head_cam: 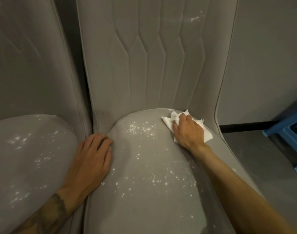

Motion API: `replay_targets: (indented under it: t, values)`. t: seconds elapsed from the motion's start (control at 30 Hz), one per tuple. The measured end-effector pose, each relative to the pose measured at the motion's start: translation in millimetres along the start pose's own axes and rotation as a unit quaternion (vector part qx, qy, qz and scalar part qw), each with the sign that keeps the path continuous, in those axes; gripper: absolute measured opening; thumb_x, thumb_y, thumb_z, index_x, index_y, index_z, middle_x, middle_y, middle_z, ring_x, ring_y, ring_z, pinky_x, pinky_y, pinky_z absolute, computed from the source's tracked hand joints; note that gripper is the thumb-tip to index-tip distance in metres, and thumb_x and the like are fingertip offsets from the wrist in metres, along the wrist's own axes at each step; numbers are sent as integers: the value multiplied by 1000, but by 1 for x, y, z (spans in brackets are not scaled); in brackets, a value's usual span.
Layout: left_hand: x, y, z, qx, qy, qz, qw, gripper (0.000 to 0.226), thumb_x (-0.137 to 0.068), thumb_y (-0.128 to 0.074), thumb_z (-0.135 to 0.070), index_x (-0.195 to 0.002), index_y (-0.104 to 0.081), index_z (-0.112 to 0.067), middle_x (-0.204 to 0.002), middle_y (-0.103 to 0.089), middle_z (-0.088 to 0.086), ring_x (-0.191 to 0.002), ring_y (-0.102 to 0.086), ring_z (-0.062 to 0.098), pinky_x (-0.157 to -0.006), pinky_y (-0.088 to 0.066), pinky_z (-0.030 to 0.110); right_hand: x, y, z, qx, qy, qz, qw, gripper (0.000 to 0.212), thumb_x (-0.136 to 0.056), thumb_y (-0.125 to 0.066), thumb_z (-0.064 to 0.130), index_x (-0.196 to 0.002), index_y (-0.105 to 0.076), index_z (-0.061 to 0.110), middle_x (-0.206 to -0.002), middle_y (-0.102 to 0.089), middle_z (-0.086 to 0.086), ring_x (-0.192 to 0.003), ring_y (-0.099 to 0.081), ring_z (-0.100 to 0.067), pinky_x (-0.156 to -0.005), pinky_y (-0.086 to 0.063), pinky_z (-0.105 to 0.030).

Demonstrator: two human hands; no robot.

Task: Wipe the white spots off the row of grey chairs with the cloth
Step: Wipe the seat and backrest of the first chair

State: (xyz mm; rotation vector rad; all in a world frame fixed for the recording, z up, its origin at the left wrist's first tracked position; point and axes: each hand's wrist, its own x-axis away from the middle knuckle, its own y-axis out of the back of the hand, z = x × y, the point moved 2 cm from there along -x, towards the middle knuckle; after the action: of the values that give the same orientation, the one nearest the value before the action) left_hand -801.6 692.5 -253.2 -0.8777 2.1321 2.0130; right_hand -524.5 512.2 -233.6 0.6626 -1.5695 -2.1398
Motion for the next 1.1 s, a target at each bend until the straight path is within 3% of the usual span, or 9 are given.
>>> replay_targets:
  t: [0.13, 0.3, 0.5, 0.67, 0.77, 0.87, 1.03, 1.1]
  values:
    - [0, 0, 1, 5, 2, -1, 1000, 32, -104, -41, -22, -121, -65, -9, -124, -59, 7, -114, -55, 29, -97, -44, 41, 15, -11, 6, -7, 69, 14, 997, 33, -102, -35, 45, -112, -48, 16, -117, -61, -13, -99, -62, -38, -78, -44, -42]
    - [0, 0, 0, 0, 5, 0, 1000, 34, -104, -40, -23, -120, -66, -9, -123, -60, 7, -115, -55, 29, -98, -44, 41, -21, 2, -13, 16, -33, 12, 999, 38, -102, -38, 37, -121, -50, 6, -129, -58, -18, -115, -58, -37, -93, -44, -44]
    - [-1, 2, -1, 0, 7, 3, 1000, 36, -104, -39, -25, -121, -67, -10, -124, -60, 7, -116, -56, 29, -99, -42, 40, 3, -10, 21, -20, 119, 65, 991, 38, -104, -35, 46, -118, -49, 13, -124, -60, -13, -108, -61, -36, -87, -44, -43]
    - [0, 3, -3, -4, 16, 8, 1000, 36, -105, -38, -26, -121, -66, -11, -124, -60, 6, -117, -56, 29, -99, -43, 40, -28, -2, 15, 4, -2, 60, 998, 41, -104, -35, 42, -123, -48, 7, -130, -57, -17, -114, -59, -38, -91, -42, -43]
    - [-1, 4, -3, -1, 16, 6, 1000, 36, -104, -38, -26, -120, -67, -10, -123, -61, 6, -116, -56, 28, -101, -41, 39, -11, -15, 62, -45, 83, 79, 992, 42, -103, -33, 48, -120, -48, 13, -125, -59, -14, -109, -61, -38, -86, -44, -43]
    - [0, 2, -1, -4, 11, 5, 1000, 38, -104, -37, -26, -120, -67, -9, -124, -61, 7, -117, -56, 29, -102, -41, 39, 7, -21, 64, -44, 178, 83, 979, 33, -101, -38, 48, -114, -47, 19, -121, -60, -8, -108, -61, -35, -81, -43, -42]
    - [1, 0, 0, 1, 15, 7, 1000, 37, -104, -38, -25, -121, -67, -10, -124, -60, 6, -117, -55, 29, -103, -42, 40, -31, -15, 51, -10, 55, 63, 996, 41, -104, -35, 43, -122, -50, 10, -130, -58, -15, -114, -59, -36, -91, -43, -42]
    - [1, 2, -1, 1, 19, 8, 1000, 36, -103, -40, -24, -120, -68, -10, -124, -61, 7, -118, -56, 29, -104, -42, 40, -22, -22, 81, -40, 99, 70, 992, 39, -104, -34, 45, -119, -49, 12, -127, -58, -15, -112, -59, -37, -89, -43, -43]
